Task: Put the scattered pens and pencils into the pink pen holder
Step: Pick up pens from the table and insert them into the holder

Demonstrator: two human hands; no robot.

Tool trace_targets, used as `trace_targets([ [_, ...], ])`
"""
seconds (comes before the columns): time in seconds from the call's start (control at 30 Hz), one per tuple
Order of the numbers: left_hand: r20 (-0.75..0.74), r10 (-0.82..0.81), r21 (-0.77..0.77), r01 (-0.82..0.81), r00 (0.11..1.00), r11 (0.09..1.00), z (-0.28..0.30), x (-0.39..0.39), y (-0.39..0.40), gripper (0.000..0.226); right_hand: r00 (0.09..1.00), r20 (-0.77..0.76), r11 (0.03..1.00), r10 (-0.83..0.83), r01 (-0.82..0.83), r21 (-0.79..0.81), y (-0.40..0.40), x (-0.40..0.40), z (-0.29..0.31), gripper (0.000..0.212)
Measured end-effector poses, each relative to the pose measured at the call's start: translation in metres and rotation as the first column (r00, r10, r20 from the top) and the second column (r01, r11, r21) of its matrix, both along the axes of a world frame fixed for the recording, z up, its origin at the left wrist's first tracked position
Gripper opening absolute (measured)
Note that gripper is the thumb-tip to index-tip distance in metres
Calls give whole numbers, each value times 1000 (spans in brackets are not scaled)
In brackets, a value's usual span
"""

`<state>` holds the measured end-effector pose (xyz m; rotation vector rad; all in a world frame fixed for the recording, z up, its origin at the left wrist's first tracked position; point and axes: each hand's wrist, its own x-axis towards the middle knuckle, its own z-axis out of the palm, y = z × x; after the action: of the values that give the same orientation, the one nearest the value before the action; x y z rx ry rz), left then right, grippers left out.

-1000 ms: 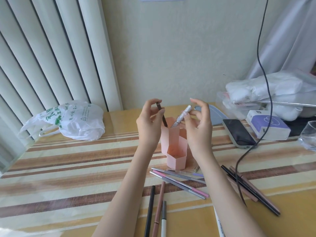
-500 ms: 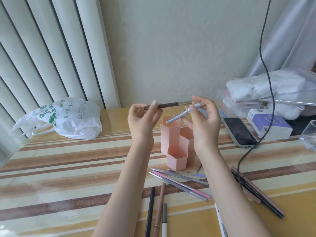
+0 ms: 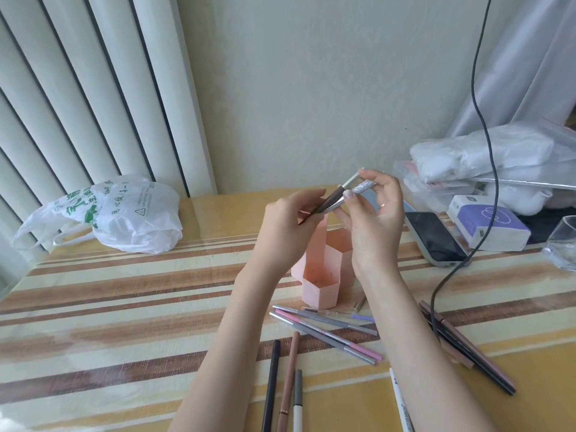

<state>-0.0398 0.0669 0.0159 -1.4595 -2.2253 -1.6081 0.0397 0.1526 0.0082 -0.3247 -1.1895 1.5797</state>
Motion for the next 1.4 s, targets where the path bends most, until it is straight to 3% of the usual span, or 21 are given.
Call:
trace_targets([
  [0.17,165,67,227,-104,984,968,3,3,5,26,1000,-8,999,-23,23,36,-1,2,0,63],
  [0.27,202,75,301,-135,976,944,1,3,8,24,999,-7,997,-45,45,55,3,2,-2,66],
  [0.4,173,123,199,-157,977,967,-13,-1,15,27,997,42,992,-72,67,107,5,0,-7,55],
  [0.57,-2,184,64,-184,983,981,-18,-4,16,44,989,124,982,-77,54,179,9,-3,-15,39],
  [0.63,-26,210,27,-210,977,977,-19,-7,13,29,985,155,976,-70,36,213,9,-4,-16,33],
  [0.7,-3,215,30,-215,977,976,-18,-8,11,11,980,179,971,-84,41,234,8,-5,-17,30],
  [0.9,4,182,10,-182,983,983,-22,-12,10,23,947,264,925,-181,72,373,8,-9,-22,27],
  [0.97,70,165,-1,-166,984,986,-22,-10,10,15,938,291,915,-188,60,399,6,-8,-21,28],
  [1.17,263,116,-85,-96,958,992,-23,-20,6,33,872,451,919,-191,-3,395,3,-11,-32,27],
  [1.3,349,123,-165,-69,929,984,-22,-23,2,37,889,432,918,-153,-34,395,5,-8,-29,23],
  [1.4,282,187,-196,-135,941,971,-19,-21,2,40,908,393,927,-146,-14,376,9,-3,-24,20],
])
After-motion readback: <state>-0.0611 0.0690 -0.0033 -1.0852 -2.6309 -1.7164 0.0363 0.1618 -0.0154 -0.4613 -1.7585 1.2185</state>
